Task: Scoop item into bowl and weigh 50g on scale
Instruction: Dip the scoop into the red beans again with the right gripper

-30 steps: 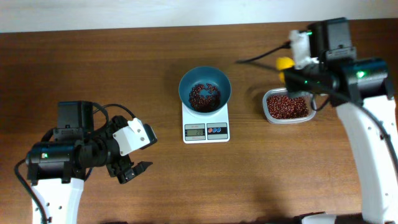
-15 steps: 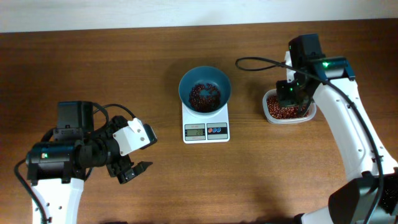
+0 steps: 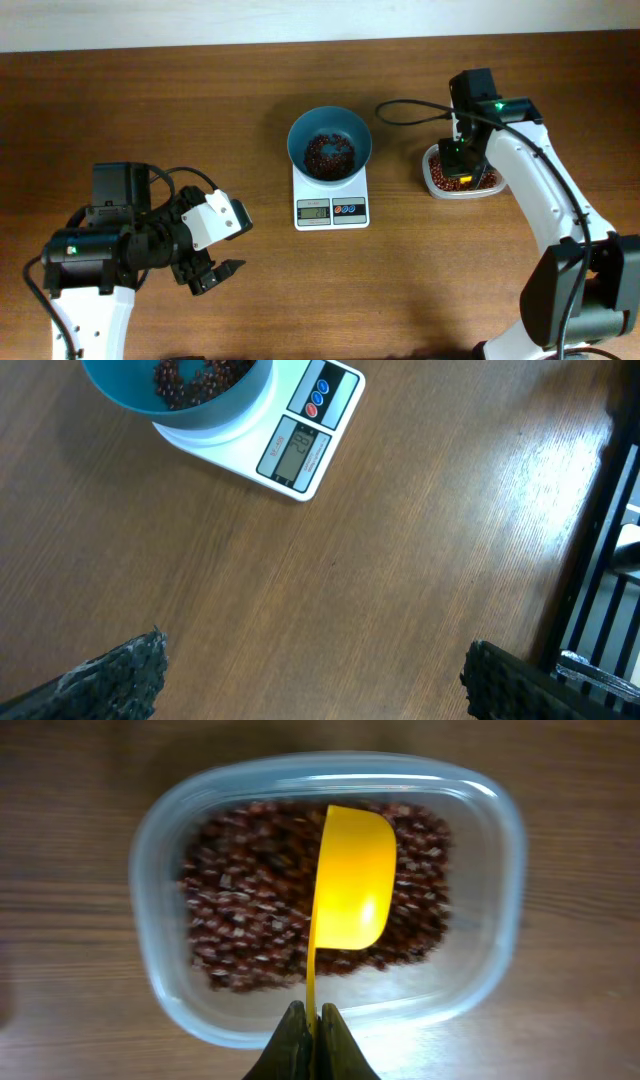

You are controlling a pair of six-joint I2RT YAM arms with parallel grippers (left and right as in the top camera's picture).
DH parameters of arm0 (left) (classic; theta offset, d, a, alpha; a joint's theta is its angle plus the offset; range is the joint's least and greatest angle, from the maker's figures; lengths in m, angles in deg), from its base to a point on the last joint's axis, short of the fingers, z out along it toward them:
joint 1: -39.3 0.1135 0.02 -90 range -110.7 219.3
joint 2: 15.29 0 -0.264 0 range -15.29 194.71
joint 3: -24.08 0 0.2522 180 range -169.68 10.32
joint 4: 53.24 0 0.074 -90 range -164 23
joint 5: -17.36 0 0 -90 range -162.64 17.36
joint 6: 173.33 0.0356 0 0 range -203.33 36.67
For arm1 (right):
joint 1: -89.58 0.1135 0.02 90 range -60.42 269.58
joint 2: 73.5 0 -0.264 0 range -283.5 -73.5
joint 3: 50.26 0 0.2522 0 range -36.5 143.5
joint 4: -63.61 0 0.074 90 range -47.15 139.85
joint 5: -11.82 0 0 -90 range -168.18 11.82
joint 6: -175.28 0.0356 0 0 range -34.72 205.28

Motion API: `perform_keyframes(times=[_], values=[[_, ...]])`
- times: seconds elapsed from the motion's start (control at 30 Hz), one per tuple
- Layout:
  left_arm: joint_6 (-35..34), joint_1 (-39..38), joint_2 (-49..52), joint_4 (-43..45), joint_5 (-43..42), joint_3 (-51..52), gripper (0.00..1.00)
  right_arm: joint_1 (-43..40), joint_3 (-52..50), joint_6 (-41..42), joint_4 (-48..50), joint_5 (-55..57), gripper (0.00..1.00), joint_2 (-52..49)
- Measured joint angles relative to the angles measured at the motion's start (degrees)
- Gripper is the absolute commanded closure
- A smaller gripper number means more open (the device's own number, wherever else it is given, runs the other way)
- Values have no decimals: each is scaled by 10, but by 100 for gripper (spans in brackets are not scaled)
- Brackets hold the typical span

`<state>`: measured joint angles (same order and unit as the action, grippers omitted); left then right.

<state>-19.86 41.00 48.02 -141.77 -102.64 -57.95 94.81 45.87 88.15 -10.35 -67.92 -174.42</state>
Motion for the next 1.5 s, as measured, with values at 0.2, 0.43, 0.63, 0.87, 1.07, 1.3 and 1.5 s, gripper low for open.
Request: perform_keyframes(times=[0.2, 0.43, 0.63, 0.87, 1.07, 1.3, 1.5], values=[[0, 0, 0, 0, 0, 0, 1, -8, 0, 0, 12, -94, 96, -1], [0, 0, 0, 0, 0, 0, 2, -61, 0, 0, 8, -193, 96, -1], [0, 0, 0, 0, 0, 0, 2, -125, -1, 2, -1, -250, 96, -1], [0, 0, 0, 0, 0, 0, 2, -125, 4, -26, -10, -226, 96, -1], [0, 0, 0, 0, 0, 0, 1, -89, 31, -62, -12, -130, 96, 3], [0, 0, 0, 0, 0, 0, 2, -24, 49, -121, -10, -52, 96, 11], [0, 0, 0, 0, 0, 0, 2, 16, 49, -139, -25, -14, 96, 11]])
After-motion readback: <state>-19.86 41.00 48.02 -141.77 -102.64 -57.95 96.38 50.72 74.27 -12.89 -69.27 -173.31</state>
